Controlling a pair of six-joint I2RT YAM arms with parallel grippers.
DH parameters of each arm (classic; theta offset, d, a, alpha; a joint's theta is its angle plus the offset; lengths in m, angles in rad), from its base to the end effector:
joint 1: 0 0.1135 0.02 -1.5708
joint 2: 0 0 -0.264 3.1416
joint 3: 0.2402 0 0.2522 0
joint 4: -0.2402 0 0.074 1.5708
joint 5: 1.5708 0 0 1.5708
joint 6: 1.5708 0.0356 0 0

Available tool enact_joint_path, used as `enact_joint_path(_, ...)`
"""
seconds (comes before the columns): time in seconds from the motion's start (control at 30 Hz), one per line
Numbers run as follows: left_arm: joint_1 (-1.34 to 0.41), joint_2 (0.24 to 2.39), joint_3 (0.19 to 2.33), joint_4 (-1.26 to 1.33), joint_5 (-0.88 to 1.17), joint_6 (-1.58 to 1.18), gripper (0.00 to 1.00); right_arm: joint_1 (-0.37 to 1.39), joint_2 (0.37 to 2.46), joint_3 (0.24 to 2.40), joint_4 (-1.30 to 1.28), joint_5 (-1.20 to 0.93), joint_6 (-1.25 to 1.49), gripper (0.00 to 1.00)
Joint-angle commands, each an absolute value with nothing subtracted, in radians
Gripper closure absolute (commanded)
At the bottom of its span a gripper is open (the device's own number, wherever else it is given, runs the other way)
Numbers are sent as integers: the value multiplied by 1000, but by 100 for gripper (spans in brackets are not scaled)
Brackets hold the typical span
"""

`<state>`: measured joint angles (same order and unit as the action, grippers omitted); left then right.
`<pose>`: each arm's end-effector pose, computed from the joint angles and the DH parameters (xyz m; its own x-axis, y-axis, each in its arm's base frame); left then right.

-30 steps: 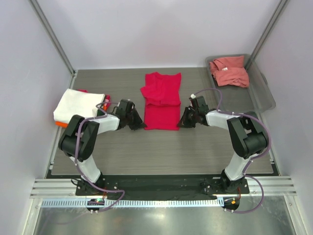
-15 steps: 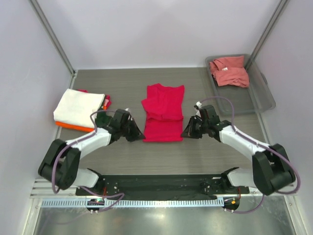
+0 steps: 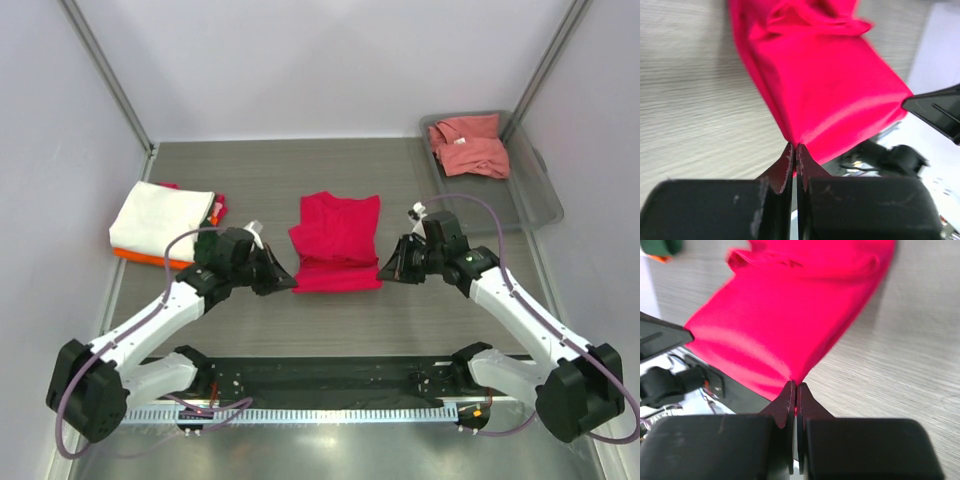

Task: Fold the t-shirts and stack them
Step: Fold the tshirt

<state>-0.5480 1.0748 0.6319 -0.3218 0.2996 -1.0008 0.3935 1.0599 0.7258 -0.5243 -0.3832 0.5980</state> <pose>0.1817 -0.1232 0.2201 -0.8910 -0.3986 -0.2174 -0.1308 0.6839 -0.7178 0.1907 0.0936 0.2392 -0.9049 0.1897 -0.3809 -0.0869 0.7939 0.6019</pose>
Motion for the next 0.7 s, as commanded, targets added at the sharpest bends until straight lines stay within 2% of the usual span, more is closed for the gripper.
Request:
enact_joint_path(0.0,-546,1003,725,-442,310,-1014,100,394,1025,859,-636,-347,568,99)
enact_joint_path(0.4,-549,934,742,-479,330,-1037,100,394,996,885,-678,-321,569,99)
enact_joint_path(0.67,-540,1093,877,-460,302,-989,100,393,1100,948,-667,-241,563,99)
